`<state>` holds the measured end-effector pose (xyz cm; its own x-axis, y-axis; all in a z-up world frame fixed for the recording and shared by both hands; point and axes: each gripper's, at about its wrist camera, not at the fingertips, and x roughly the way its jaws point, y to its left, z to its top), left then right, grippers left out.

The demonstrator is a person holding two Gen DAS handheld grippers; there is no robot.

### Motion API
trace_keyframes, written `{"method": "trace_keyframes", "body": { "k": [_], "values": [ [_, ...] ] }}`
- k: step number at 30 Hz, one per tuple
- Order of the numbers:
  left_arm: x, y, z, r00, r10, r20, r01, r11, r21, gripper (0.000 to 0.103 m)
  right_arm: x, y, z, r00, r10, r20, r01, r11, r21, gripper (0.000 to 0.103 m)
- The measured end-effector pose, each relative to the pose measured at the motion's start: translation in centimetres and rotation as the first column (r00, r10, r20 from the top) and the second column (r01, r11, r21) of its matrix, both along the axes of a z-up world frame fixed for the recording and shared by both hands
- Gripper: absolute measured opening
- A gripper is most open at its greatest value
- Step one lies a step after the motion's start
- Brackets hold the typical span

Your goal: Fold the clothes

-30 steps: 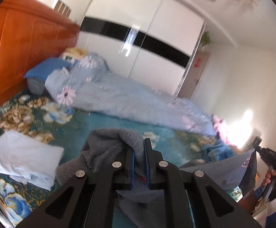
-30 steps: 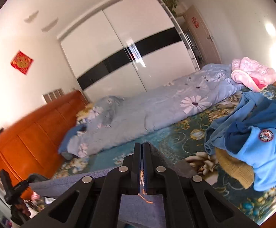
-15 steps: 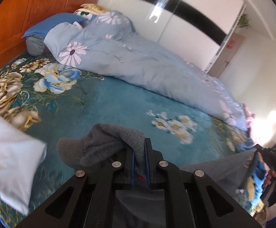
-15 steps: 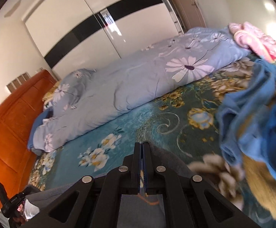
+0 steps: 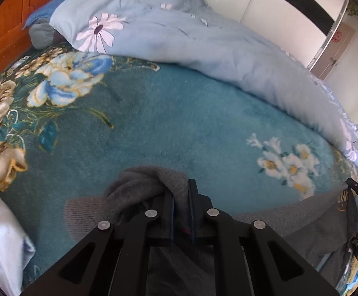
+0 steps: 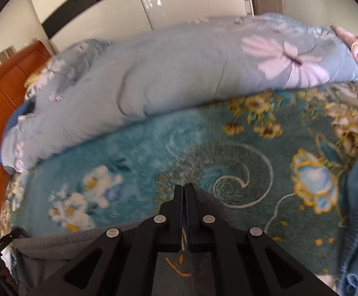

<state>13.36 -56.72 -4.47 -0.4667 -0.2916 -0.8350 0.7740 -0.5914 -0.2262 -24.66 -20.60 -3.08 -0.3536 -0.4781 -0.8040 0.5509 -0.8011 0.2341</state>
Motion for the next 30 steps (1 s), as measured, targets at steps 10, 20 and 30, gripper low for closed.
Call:
{"method": "trace_keyframes", "body": {
  "k": [10,20,30],
  "values": [
    [-0.6,1.6,1.2,0.997,-0.062,0.047,0.063,0.998,-0.014,0.022,0.7,-0.4,-0.6,0.998,0.07,0.001,-0.07,0.995,0.064,0.009],
    [7.6,8.2,6.1,0.989,-0.091,-0.118,0.081,0.993,-0.083,0.065,11.0,12.3,5.7,0.99,0.025,-0.137,-0.038,0.995,-0.096,0.059],
    [14.5,13.3,4.3,0.982,-0.022,-0.187,0.029,0.999,0.031,0.065,18.3,21.3,-2.2,0.982,-0.158,0.104,0.169,0.98,-0.108,0.059]
  ]
}}
